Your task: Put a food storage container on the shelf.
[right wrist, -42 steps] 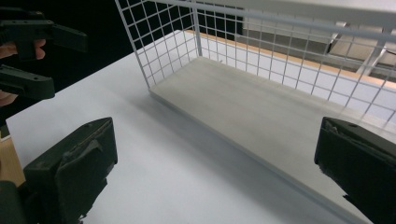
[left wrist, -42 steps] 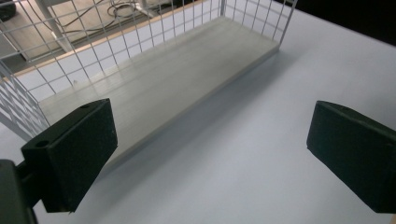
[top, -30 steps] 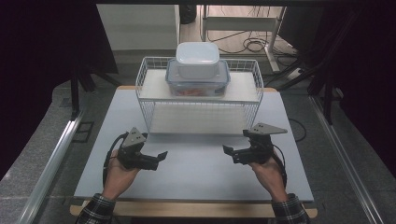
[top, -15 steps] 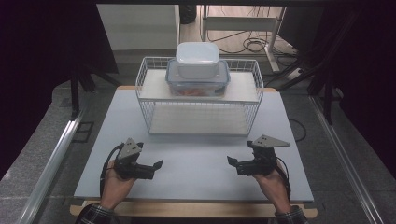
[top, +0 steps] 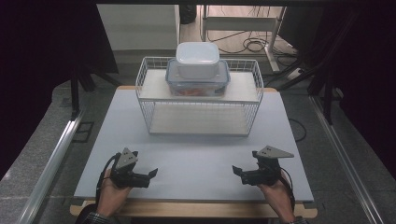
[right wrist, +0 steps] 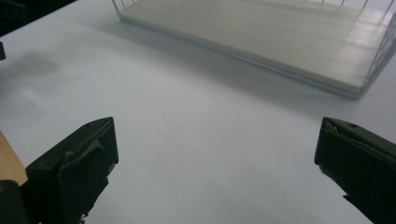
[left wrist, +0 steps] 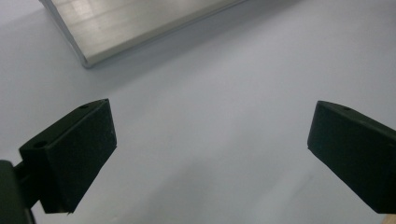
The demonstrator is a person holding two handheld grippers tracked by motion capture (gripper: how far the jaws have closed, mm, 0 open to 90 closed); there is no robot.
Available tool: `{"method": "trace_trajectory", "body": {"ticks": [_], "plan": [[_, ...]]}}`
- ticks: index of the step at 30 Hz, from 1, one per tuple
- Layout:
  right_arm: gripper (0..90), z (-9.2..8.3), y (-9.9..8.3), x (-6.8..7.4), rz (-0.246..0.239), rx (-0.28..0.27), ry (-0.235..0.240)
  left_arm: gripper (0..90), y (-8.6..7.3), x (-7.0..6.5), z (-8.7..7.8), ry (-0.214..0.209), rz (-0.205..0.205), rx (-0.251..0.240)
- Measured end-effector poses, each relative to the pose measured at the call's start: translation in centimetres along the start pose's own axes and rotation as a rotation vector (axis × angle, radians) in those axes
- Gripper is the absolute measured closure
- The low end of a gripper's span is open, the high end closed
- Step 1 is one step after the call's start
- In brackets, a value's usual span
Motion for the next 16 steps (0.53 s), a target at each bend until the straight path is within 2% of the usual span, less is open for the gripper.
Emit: {"method": "trace_trajectory", "body": {"ticks": [4, 12, 16], "plan": [[0.0, 0.3, -1.3, 0.1, 0.013, 0.032, 0.007, 0.6, -0.8, -0.2, 0.4, 0.001, 0.006, 0.026], [0.0, 1.1, -2.8, -0.1, -0.015, 0.098, -0.02, 0.1, -1.7, 0.0, 1.3, 0.001, 0.001, 0.089], [0.0, 1.3, -3.2, -0.4, -0.002, 0.12, -0.025, 0.1, -1.6, 0.1, 1.3, 0.0, -0.003, 0.085]]}}
Point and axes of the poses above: each handheld gripper's, and its own axes: z roughly forward along the jaws, y roughly out of its top, x roughly to its left, the point moved 5 cm from there along z, roughly forward along the jaws, and after that the axes turned 11 degrees about -z, right-handed, at the moved point
